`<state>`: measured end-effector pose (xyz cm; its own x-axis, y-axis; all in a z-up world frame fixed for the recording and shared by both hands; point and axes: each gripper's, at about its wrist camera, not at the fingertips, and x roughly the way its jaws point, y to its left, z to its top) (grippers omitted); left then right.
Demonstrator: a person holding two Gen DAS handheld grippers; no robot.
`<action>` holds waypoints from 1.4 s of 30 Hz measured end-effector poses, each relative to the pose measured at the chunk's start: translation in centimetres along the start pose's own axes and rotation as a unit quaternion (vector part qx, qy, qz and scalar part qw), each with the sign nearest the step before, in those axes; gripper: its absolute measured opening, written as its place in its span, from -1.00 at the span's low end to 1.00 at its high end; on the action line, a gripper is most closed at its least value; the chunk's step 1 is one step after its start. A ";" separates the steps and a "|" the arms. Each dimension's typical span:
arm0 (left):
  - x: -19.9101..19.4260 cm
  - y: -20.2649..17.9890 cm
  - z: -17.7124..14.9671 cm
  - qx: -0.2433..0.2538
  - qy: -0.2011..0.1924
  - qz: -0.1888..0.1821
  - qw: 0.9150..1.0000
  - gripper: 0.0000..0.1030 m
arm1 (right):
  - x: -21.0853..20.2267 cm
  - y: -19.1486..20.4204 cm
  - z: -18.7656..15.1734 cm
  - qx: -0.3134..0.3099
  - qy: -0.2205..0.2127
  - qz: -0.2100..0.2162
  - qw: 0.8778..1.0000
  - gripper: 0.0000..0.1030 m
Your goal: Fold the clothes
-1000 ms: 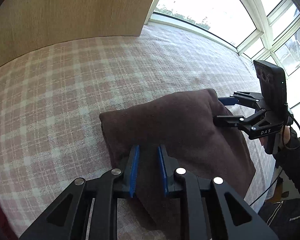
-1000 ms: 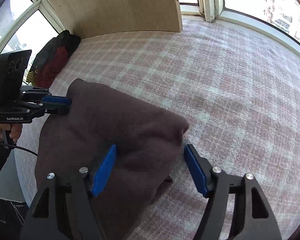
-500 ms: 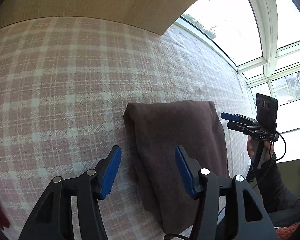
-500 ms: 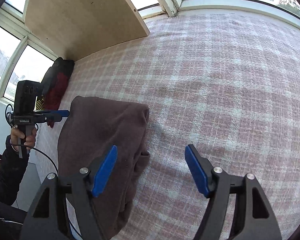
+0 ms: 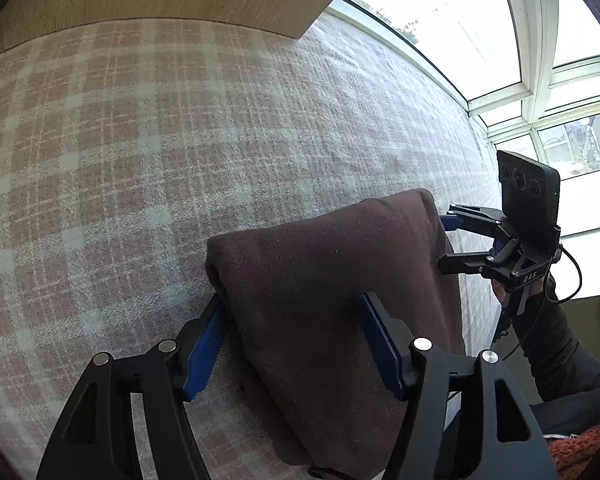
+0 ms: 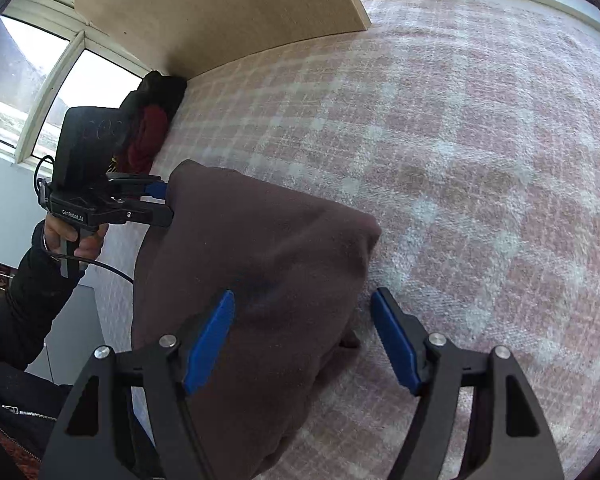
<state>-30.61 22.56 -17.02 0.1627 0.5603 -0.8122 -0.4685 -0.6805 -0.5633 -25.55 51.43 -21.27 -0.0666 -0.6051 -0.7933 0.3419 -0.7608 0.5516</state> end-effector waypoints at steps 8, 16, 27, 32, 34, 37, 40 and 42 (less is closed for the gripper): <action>-0.1 0.2 -0.2 0.009 -0.013 -0.014 1.000 -0.24 | 0.7 -0.7 1.3 0.013 0.013 0.044 0.999 -0.08; -4.9 -1.6 -2.7 0.031 -0.074 -0.061 0.995 -0.58 | -3.5 3.0 -0.2 -0.021 -0.050 0.093 0.994 -0.45; -9.7 -5.0 -3.9 0.041 -0.137 -0.094 0.985 -0.61 | -7.5 9.1 -0.2 -0.092 -0.118 0.024 0.988 -0.49; -14.9 -10.8 -1.6 0.168 -0.249 -0.037 0.953 -0.61 | -13.9 12.8 1.5 -0.216 -0.237 -0.082 0.944 -0.49; -14.8 -12.8 -3.3 0.239 -0.282 0.024 0.929 -0.55 | -15.1 13.0 -1.0 -0.249 -0.261 -0.090 0.928 -0.44; -11.2 -12.7 -8.9 0.284 -0.221 0.030 0.932 -0.35 | -14.6 12.3 -6.5 -0.255 -0.248 -0.101 0.929 -0.23; -6.3 -9.7 -15.3 0.242 -0.084 0.075 0.964 -0.25 | -12.7 9.3 -13.0 -0.167 -0.181 -0.153 0.957 -0.15; -6.2 -8.0 -18.1 0.189 -0.056 0.060 0.979 -0.28 | -12.9 7.5 -15.6 -0.099 -0.147 -0.135 0.975 -0.15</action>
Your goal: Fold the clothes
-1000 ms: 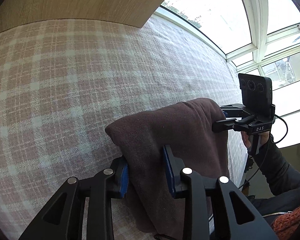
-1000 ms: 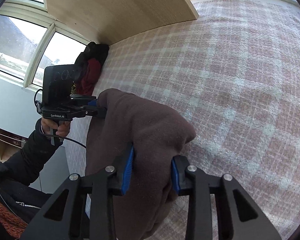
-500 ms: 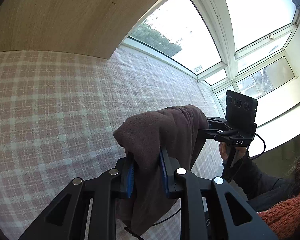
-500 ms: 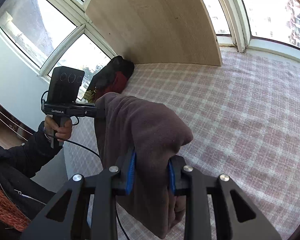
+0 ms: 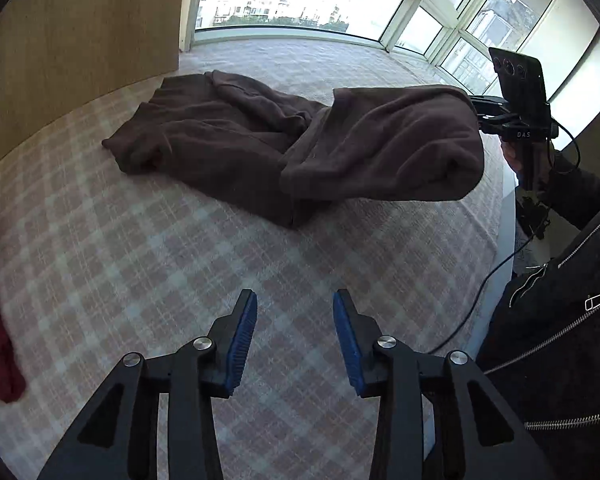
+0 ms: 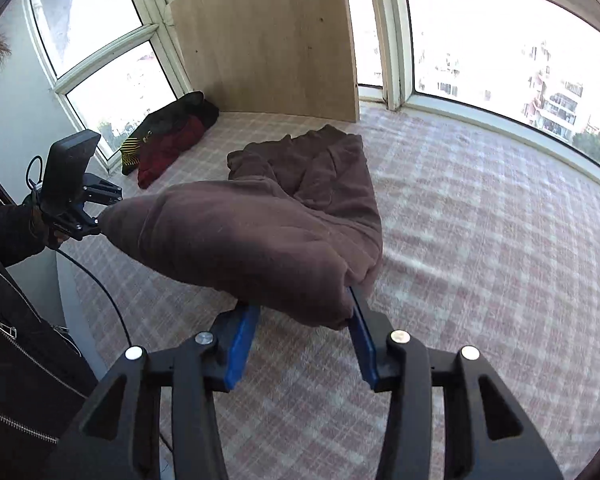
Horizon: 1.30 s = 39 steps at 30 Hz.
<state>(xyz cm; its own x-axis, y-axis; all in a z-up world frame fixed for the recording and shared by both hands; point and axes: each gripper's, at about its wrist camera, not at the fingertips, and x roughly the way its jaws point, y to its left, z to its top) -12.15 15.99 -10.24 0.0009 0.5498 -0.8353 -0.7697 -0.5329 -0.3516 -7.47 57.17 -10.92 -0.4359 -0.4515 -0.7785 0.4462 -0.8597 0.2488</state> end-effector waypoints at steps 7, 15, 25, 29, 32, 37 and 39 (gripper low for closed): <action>-3.4 0.0 1.7 -0.053 -0.090 -0.037 0.994 -0.23 | 0.7 -0.9 -0.6 -0.007 0.011 -0.014 1.000 -0.16; 1.1 -3.1 3.0 -0.030 -0.058 -0.078 0.995 -0.09 | -0.6 -6.9 -7.9 0.104 0.088 -0.074 0.988 -0.15; 4.3 -8.6 2.9 -0.012 -0.020 -0.045 0.999 -0.08 | 2.4 0.6 -0.9 -0.062 0.076 -0.063 0.993 -0.15; 6.2 -9.3 1.7 -0.028 0.022 -0.008 0.999 -0.04 | 4.6 -1.2 -0.4 -0.058 0.114 -0.072 0.989 -0.14; 8.1 -7.6 0.8 -0.096 0.041 -0.013 0.994 -0.02 | 5.3 -4.0 -0.2 0.005 0.123 -0.016 0.992 -0.14; 9.3 -6.0 1.1 -0.159 0.016 -0.037 0.986 -0.02 | 6.7 -5.4 0.6 0.024 0.146 0.019 0.989 -0.14; 9.5 -6.5 1.3 -0.154 0.016 -0.031 0.987 -0.06 | 7.2 -5.2 0.9 0.015 0.163 0.023 0.986 -0.14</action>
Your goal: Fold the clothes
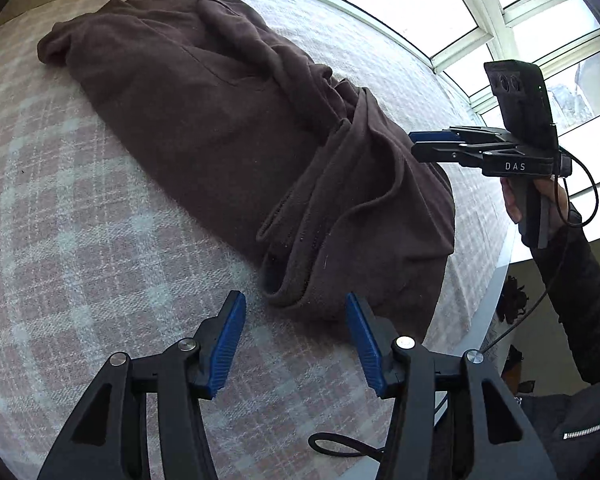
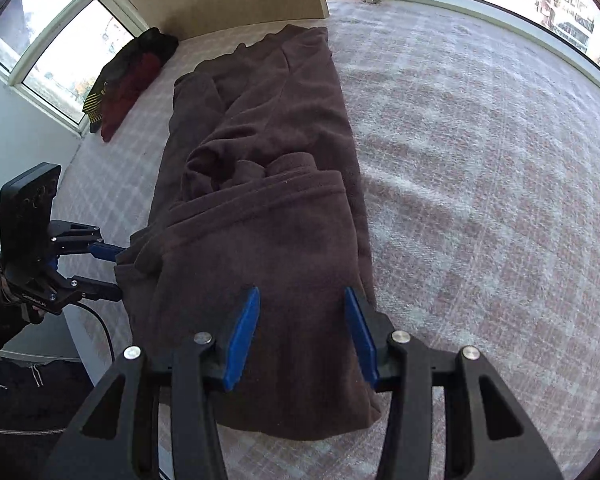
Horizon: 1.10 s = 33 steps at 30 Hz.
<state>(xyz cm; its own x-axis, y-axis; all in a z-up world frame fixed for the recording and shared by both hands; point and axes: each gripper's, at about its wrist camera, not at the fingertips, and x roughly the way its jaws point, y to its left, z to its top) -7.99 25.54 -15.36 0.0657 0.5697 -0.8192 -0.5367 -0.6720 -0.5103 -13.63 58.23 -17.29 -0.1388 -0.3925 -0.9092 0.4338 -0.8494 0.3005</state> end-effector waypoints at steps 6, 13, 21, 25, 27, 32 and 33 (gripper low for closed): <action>-0.1 -2.2 0.5 0.012 0.001 0.050 0.999 -0.66 | 0.6 3.0 0.5 -0.087 0.047 -0.062 0.993 -0.74; -3.1 -4.5 0.0 0.043 -0.031 0.066 0.996 -0.80 | -1.7 3.9 0.5 -0.087 0.024 -0.084 0.992 -0.86; -2.1 -3.5 1.2 0.042 -0.044 0.132 0.989 -0.59 | -0.9 1.3 0.4 -0.042 0.034 -0.140 0.989 -0.64; -3.6 -1.7 0.5 0.004 -0.069 0.139 0.988 -0.60 | -0.1 -0.6 -1.0 -0.046 0.059 -0.177 0.981 -0.59; -5.4 -2.4 -1.2 0.001 -0.084 0.142 0.986 -0.40 | -1.8 -0.5 -2.0 -0.057 0.038 -0.147 0.987 -0.49; -5.2 -6.6 -6.5 -0.035 -0.081 0.090 0.992 -0.10 | -4.4 0.1 -5.2 -0.137 0.007 -0.092 0.986 0.20; -4.2 -7.7 -7.1 -0.037 -0.075 0.089 0.993 -0.10 | -4.1 0.0 -5.8 -0.156 0.010 -0.092 0.983 0.20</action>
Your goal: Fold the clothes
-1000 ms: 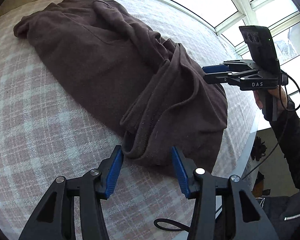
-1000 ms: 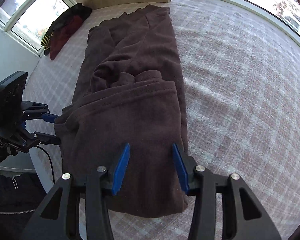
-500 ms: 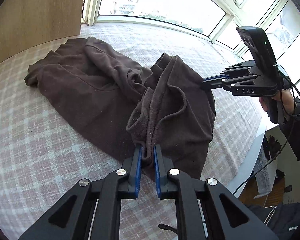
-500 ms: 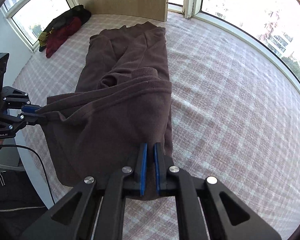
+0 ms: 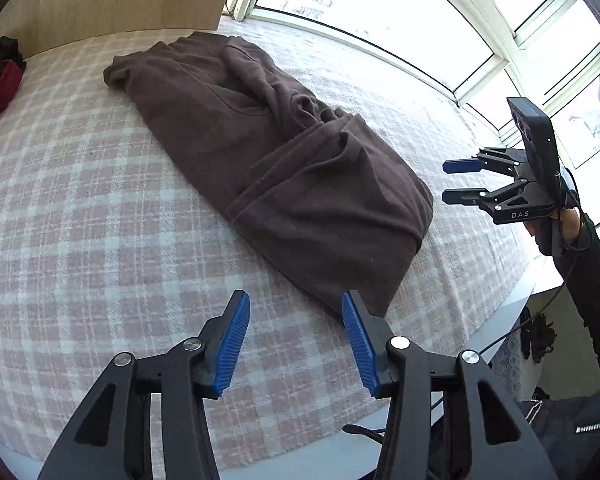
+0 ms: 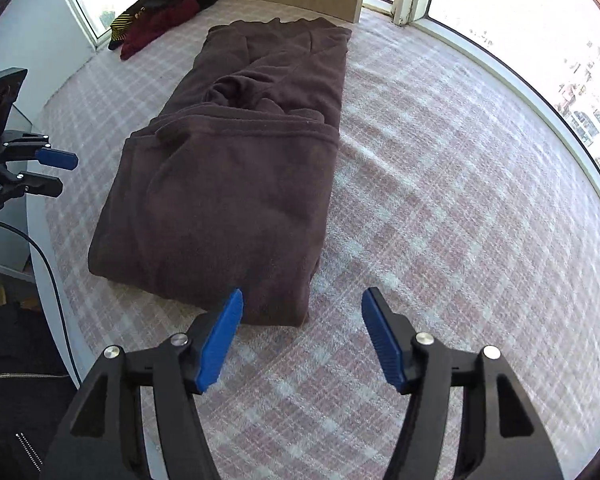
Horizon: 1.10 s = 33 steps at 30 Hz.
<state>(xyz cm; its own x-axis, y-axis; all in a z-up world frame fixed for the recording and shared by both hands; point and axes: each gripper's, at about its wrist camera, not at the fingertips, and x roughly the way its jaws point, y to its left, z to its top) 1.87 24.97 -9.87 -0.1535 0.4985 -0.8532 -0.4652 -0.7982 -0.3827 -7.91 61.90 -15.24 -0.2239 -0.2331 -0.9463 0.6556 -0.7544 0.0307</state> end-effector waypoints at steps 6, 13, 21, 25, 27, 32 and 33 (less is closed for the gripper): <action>4.5 -5.2 -3.0 -0.005 0.015 0.020 1.000 -0.10 | 2.0 0.5 -2.2 -0.098 -0.002 -0.001 0.995 0.20; 6.7 -6.8 -2.1 -0.017 -0.008 0.030 0.999 -0.18 | 3.6 0.6 -2.7 -0.141 -0.023 0.052 0.988 0.16; 5.0 -5.8 -0.5 -0.026 -0.019 0.002 0.999 -0.66 | 2.8 -1.8 -2.5 -0.087 -0.025 0.065 0.994 -0.59; 2.6 -5.7 0.4 -0.029 -0.041 -0.016 0.999 -0.70 | -0.6 -2.5 -1.6 -0.078 -0.053 0.066 0.993 -0.63; 0.4 -5.2 1.5 -0.037 -0.068 -0.031 0.997 -0.71 | -2.8 -3.3 -0.7 -0.066 -0.077 0.071 0.992 -0.64; -4.6 -3.0 6.0 -0.029 -0.131 -0.045 0.990 -0.71 | -6.5 -1.9 5.2 -0.050 -0.120 0.063 0.990 -0.65; -5.5 -2.3 7.1 -0.025 -0.142 -0.043 0.989 -0.71 | -6.7 -1.6 6.5 -0.049 -0.127 0.059 0.989 -0.65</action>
<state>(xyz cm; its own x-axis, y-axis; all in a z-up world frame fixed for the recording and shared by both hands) -2.40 26.48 -1.77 -0.3578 0.6341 -0.6855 -0.4444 -0.7613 -0.4722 -12.14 60.71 -6.89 -0.3078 -0.4710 -0.8267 0.7513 -0.6534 0.0925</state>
